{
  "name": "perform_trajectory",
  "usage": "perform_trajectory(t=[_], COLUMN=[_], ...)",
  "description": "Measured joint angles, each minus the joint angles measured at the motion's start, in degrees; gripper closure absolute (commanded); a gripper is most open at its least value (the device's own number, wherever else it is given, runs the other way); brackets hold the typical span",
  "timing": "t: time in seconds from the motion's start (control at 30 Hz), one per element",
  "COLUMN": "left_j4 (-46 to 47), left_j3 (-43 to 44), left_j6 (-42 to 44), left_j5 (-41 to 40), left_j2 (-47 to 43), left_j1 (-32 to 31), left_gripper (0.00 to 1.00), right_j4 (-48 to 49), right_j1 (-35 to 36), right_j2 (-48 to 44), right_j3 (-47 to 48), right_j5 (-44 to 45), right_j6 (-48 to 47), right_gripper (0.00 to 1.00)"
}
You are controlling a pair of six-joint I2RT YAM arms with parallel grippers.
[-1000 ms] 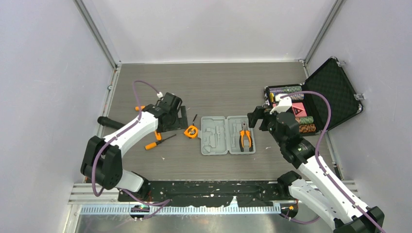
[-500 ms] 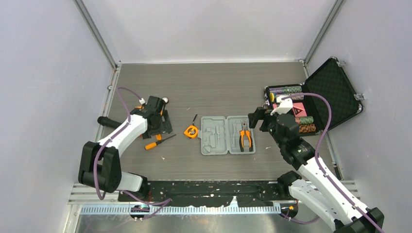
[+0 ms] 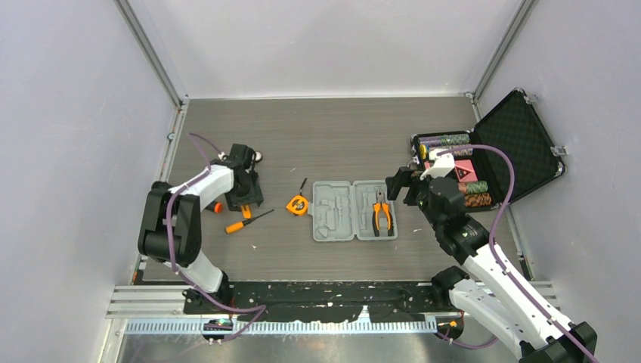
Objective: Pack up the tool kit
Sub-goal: Pick up the knife at the center of the board.
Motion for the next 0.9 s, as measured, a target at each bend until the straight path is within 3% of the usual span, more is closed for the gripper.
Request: perform_trajectory(t=[0.1,0.23,0.33,0.4,0.63,0.9], left_j4=[0.0,0.0,0.2,0.1,-0.1,-0.3], left_j3=[1.1,2.8,2.9,2.9,2.6,3.8], left_j6=[0.1,0.3,0.5,0.4,-0.5,-9.1], left_j5=[0.6,1.1,1.4,1.8,0.9,-2.4], left_j2=[0.9,1.5,1.5,1.5,0.5,-1.7], left_j1=[0.3,0.7,0.9,1.0,1.0,1.5], left_gripper=[0.51,0.7,0.74,0.72,0.39,0.38], right_j4=[0.0,0.0,0.0,0.0,0.0,0.0], right_j1=[0.0,0.0,0.0,0.0,0.0,0.0], right_j2=[0.3,0.3,0.3,0.3,0.2,-0.1], right_j3=[0.0,-0.1,-0.1,-0.1,-0.1,-0.4], right_j5=[0.0,0.0,0.0,0.0,-0.1,-0.2], right_j6=[0.0,-0.1,-0.2,-0.2,-0.2,-0.2], right_gripper=[0.05,0.05,0.05,0.05,0.05,0.05])
